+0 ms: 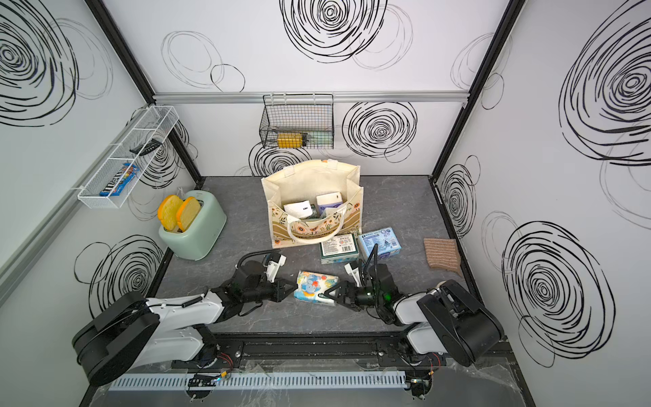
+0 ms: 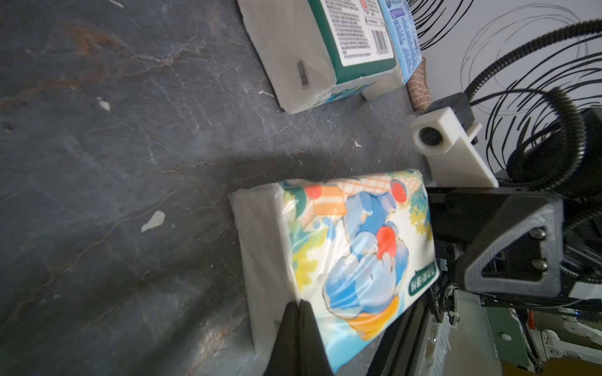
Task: Put tissues into the canvas bag
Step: Pick up the pack of facial tissues from the center of the board.
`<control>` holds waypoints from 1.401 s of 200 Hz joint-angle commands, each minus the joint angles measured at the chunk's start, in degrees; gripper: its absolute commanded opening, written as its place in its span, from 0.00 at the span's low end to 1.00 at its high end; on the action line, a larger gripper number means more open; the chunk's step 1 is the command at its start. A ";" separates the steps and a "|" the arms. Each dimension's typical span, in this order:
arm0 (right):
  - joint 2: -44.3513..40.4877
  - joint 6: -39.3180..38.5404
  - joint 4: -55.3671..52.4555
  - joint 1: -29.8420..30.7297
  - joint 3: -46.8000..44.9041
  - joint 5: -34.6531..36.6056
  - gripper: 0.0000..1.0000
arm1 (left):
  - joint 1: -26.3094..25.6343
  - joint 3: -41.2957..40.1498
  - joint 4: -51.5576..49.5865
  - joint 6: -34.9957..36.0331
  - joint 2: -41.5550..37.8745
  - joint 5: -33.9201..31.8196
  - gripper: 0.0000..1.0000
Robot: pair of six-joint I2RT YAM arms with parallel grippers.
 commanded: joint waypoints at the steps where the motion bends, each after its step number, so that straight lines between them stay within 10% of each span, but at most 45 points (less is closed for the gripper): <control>1: 1.64 0.36 0.72 0.66 1.04 2.64 0.98 | 0.30 -1.64 -2.52 -0.44 0.76 1.07 0.00; 112: 14.30 7.98 19.70 6.03 4.75 2.62 0.84 | 0.20 -1.91 -1.97 -1.06 -0.05 2.31 0.00; 190: 5.99 1.21 2.83 6.11 7.92 6.12 0.56 | 0.34 0.23 -6.88 0.66 -2.99 2.66 0.00; 223: -2.48 -3.89 -9.62 5.03 10.34 6.72 0.56 | 0.42 5.15 -17.96 1.16 -14.39 -0.05 0.98; 280: -28.22 -13.47 -38.83 -5.66 20.28 2.07 0.58 | 6.16 27.50 -47.38 7.20 -35.02 -13.34 0.96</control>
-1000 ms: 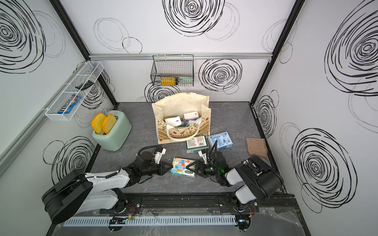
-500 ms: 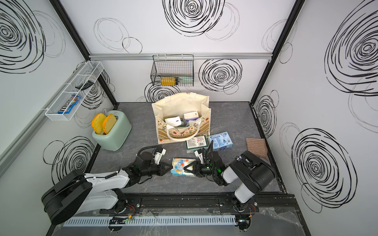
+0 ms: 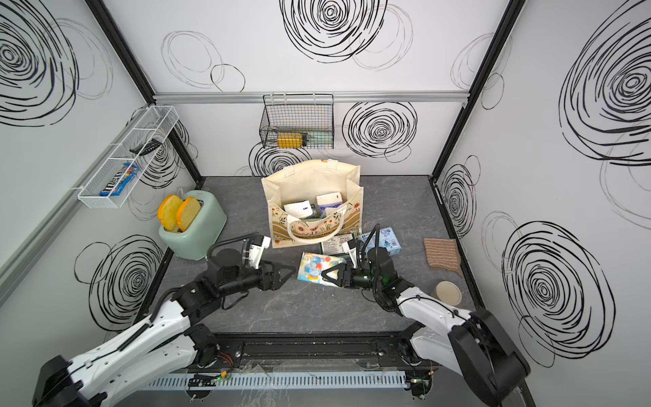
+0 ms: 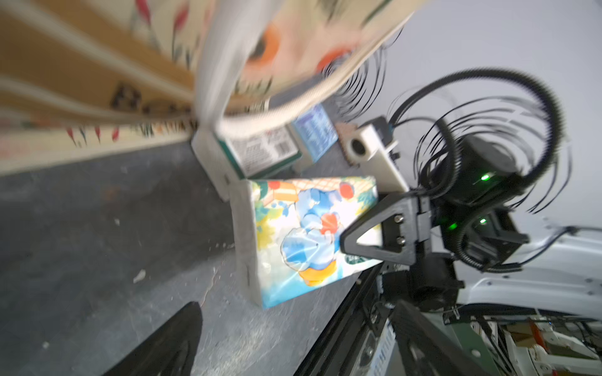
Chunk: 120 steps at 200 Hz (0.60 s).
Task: Put tissues into the canvas bag
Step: Pick up the pack of facial tissues from the center of the board, then place the pack of facial tissues in the canvas bag.
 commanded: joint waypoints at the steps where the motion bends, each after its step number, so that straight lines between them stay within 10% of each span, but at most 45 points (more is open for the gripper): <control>1: -9.22 -6.38 -14.52 -3.94 5.71 -2.32 0.58 | 3.42 9.07 -14.53 4.45 -5.38 -8.46 0.96; 120: -1.52 -7.20 -21.29 -11.56 42.91 -6.57 0.64 | 9.50 9.35 -22.00 14.95 -23.44 -22.30 0.96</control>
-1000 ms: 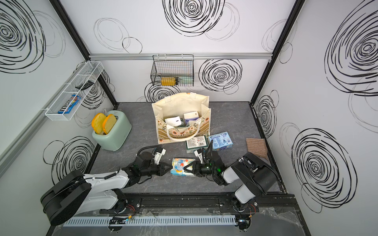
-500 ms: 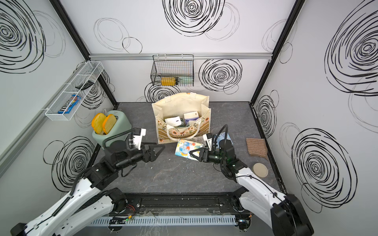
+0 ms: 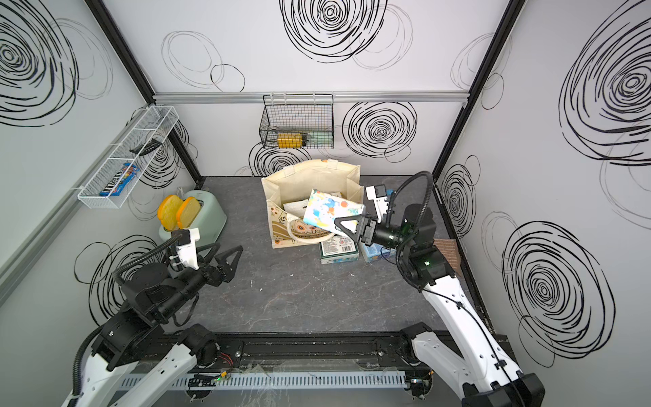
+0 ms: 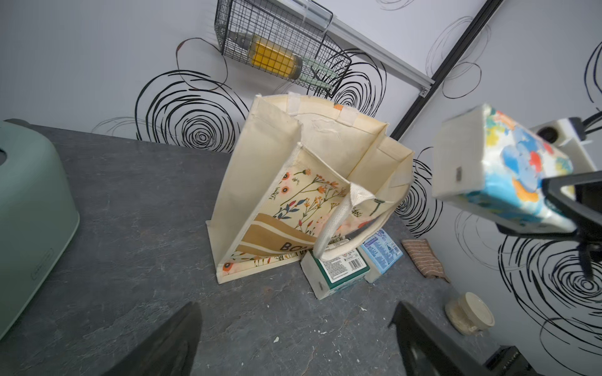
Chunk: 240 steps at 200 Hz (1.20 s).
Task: Put tissues into the canvas bag
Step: Place the pack of facial tissues in the canvas bag.
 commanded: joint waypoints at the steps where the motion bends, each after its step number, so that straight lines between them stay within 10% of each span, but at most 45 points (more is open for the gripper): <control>1: 3.91 -2.07 -0.74 -0.67 7.69 -0.50 0.64 | 0.16 -1.14 1.51 1.81 -1.99 -3.05 0.96; 142: 39.48 -14.89 -12.40 -1.21 39.77 8.24 0.67 | -2.65 -2.81 1.46 0.52 -3.77 -6.28 0.96; 240: 48.86 -13.16 -11.77 7.82 47.79 16.58 0.63 | -1.86 -2.93 1.57 0.52 -3.75 -6.10 0.96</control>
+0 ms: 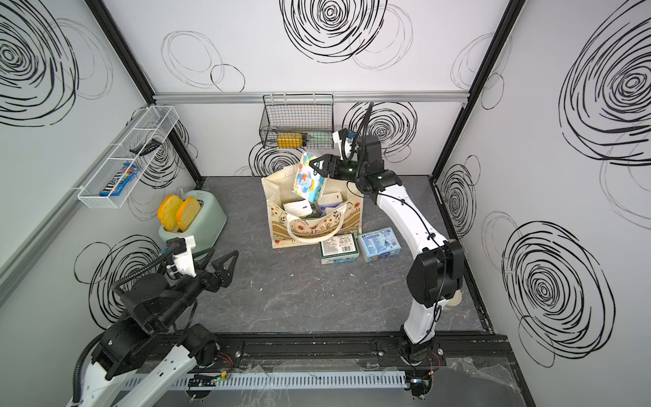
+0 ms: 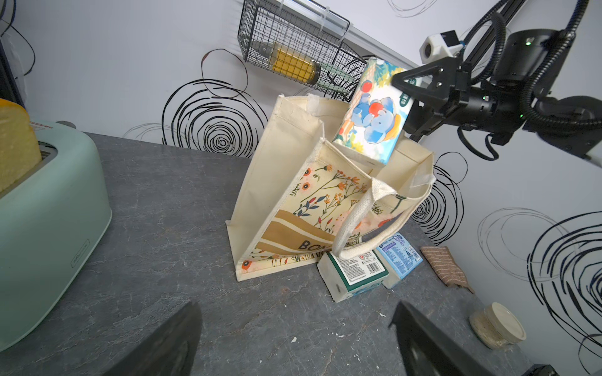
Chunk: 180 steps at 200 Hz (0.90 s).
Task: Put tissues into the canvas bag
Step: Place the pack of facial tissues in the canvas bag.
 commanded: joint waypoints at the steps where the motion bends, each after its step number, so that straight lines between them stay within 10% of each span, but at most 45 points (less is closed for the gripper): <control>1: 0.70 -0.19 0.71 3.63 1.67 5.16 0.63 | 0.41 -0.44 2.15 0.19 0.05 -0.62 0.96; 111: 7.37 -8.22 2.35 13.73 3.04 23.15 0.61 | 0.02 -0.44 1.98 0.02 -0.08 -0.84 0.96; 146: 7.87 -11.64 1.14 13.74 4.61 21.66 0.86 | -0.03 -0.48 1.95 -0.07 -0.06 -1.01 0.96; 180: 4.42 -11.96 0.11 12.15 5.67 19.83 0.85 | -0.03 -0.43 2.02 -0.07 0.29 -0.88 0.96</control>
